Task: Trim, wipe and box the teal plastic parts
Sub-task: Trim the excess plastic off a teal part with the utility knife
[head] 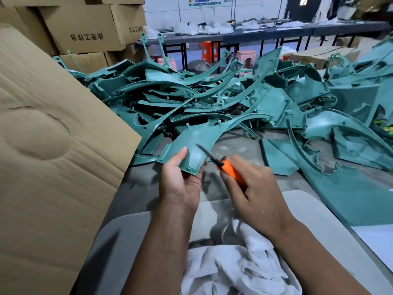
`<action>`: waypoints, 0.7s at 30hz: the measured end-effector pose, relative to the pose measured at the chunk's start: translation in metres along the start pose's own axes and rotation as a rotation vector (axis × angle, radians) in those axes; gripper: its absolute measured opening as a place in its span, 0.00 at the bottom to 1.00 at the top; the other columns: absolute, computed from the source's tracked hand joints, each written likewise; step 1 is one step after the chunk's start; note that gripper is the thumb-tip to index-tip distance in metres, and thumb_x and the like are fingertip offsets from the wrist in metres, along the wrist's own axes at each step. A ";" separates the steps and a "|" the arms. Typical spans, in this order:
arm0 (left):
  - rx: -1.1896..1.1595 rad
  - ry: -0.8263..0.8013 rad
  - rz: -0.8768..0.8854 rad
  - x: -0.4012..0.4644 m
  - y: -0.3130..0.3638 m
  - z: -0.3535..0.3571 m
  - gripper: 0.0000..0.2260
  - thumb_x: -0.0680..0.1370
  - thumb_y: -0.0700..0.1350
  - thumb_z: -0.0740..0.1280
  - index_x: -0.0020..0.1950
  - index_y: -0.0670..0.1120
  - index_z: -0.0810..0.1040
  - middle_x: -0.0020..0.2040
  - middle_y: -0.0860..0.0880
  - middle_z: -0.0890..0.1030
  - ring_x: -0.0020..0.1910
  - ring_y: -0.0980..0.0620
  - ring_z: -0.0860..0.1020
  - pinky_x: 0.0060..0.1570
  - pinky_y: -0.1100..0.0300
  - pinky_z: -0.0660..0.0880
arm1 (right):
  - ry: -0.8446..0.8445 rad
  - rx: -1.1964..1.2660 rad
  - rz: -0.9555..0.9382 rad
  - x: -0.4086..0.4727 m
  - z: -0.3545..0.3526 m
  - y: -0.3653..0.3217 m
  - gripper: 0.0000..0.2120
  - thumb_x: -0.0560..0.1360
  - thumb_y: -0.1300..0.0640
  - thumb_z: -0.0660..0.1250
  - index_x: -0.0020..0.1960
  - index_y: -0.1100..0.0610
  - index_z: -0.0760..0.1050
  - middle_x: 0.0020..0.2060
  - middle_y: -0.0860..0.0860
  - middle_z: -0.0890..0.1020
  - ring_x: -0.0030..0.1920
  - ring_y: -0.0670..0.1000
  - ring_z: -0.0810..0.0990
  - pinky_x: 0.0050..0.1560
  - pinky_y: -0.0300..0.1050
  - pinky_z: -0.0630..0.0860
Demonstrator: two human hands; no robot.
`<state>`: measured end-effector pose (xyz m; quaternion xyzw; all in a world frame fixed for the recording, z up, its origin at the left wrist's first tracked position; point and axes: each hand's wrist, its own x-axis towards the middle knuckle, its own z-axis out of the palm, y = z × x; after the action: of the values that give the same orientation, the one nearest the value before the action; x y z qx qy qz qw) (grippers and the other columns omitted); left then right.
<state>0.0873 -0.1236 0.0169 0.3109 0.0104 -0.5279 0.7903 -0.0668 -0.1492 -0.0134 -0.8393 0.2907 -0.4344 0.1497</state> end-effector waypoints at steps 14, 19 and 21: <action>0.301 -0.374 -0.008 -0.006 -0.001 -0.002 0.25 0.73 0.42 0.70 0.71 0.45 0.76 0.63 0.42 0.83 0.61 0.42 0.83 0.51 0.50 0.83 | 0.319 0.581 0.318 0.001 -0.007 -0.001 0.19 0.74 0.34 0.73 0.43 0.47 0.72 0.29 0.55 0.70 0.27 0.57 0.68 0.29 0.54 0.68; 0.468 -0.473 0.036 -0.006 -0.003 -0.007 0.26 0.71 0.39 0.71 0.70 0.42 0.75 0.63 0.40 0.83 0.59 0.40 0.83 0.47 0.51 0.83 | 0.404 0.623 0.405 0.006 -0.014 0.003 0.18 0.72 0.49 0.78 0.38 0.49 0.69 0.26 0.55 0.72 0.23 0.54 0.70 0.25 0.47 0.70; 0.577 -0.466 0.065 -0.003 -0.001 -0.010 0.25 0.69 0.38 0.74 0.66 0.42 0.77 0.60 0.40 0.84 0.57 0.39 0.83 0.50 0.45 0.83 | 0.447 0.705 0.435 0.006 -0.017 0.010 0.16 0.76 0.57 0.75 0.39 0.51 0.68 0.25 0.52 0.71 0.22 0.52 0.68 0.24 0.45 0.69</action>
<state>0.0883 -0.1158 0.0096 0.3926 -0.3290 -0.5403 0.6675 -0.0813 -0.1605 -0.0047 -0.5428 0.3198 -0.6353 0.4467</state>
